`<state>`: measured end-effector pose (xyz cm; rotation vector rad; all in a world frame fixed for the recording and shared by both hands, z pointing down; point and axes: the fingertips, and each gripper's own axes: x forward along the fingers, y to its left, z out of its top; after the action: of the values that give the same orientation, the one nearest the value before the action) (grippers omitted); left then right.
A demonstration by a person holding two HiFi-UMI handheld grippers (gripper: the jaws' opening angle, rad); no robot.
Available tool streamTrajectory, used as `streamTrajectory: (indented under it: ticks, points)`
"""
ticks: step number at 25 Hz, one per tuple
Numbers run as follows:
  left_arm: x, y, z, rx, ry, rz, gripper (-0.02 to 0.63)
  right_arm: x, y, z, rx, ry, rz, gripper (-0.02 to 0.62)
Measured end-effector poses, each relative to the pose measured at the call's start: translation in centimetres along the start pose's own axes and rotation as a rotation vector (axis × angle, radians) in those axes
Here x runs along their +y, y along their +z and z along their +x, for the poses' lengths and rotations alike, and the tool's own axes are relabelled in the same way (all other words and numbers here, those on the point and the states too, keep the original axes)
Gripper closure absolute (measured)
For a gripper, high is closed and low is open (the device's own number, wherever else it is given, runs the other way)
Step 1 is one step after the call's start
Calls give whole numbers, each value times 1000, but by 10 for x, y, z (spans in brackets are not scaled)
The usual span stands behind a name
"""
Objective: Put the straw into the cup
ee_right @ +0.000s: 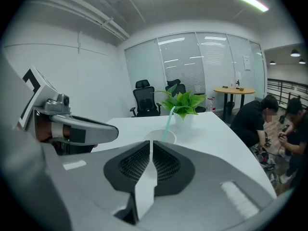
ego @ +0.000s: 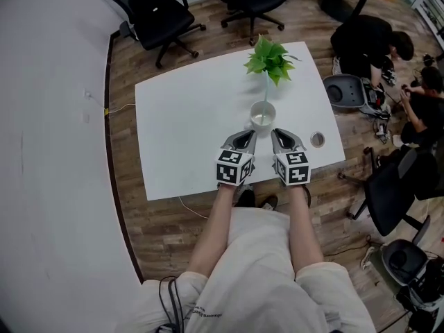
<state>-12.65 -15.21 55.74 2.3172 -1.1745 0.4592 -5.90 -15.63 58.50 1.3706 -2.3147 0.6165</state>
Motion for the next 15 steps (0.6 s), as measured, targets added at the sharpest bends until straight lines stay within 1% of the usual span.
streamTrajectory:
  ticks: [3,7,10,15]
  points:
    - [-14,-4,-8,-6,9,8,606,2,-5,-17,-12,6,0,560]
    - [-33,-15,-23,-8,21,31,606,3,-9,-39,-49,8,34,568]
    - [-36,-25,-33,-6,43,45,604,9,-14,-51,-75,20,52,568]
    - [-42,-40,-44,-14,97,22,606,22,-32,-69,-58,55,24,569]
